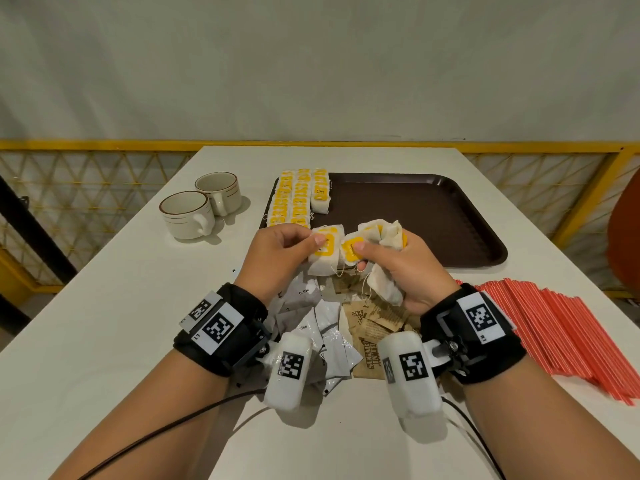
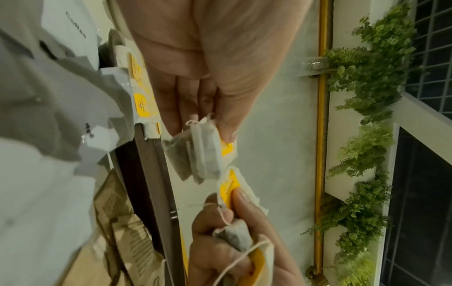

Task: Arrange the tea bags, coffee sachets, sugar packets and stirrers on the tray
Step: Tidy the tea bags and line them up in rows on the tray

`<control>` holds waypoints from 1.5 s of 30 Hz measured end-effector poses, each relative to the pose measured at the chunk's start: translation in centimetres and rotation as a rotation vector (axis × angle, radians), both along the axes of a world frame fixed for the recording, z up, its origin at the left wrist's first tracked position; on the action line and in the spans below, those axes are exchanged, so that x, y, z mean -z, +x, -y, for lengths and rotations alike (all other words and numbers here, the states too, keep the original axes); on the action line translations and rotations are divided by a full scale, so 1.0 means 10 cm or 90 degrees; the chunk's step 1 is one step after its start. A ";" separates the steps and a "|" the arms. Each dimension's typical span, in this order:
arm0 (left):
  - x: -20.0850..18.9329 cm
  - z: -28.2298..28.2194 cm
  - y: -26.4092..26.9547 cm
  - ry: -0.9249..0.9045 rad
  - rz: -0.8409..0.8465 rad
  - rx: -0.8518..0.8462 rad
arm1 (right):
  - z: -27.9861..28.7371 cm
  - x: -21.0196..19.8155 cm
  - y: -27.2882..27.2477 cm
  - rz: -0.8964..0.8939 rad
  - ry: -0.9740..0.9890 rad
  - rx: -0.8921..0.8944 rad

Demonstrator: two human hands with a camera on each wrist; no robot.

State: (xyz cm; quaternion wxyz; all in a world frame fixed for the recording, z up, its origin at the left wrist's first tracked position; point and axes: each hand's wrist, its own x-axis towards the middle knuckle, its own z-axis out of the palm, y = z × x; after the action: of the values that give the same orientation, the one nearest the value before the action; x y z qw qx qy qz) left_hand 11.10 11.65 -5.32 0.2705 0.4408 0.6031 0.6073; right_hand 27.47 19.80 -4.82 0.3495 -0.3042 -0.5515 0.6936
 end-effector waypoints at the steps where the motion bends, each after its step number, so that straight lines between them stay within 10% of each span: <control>1: 0.00 -0.01 -0.01 0.002 -0.009 -0.013 | -0.01 -0.01 0.00 -0.001 -0.011 0.000; 24: -0.09 0.06 -0.09 -0.085 -0.121 0.066 | -0.09 -0.06 0.08 0.017 0.030 0.073; 32: -0.10 0.08 -0.07 -0.093 -0.164 0.138 | 0.00 -0.05 0.05 0.152 0.290 -0.074; 45: -0.09 0.08 -0.07 -0.066 -0.159 0.093 | 0.00 0.00 0.06 0.192 0.343 -0.031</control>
State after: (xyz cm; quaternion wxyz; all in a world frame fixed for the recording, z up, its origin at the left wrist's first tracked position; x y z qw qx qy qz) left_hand 10.37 10.81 -4.43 0.2592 0.5409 0.6288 0.4948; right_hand 28.06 19.80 -4.83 0.3153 -0.2867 -0.7681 0.4779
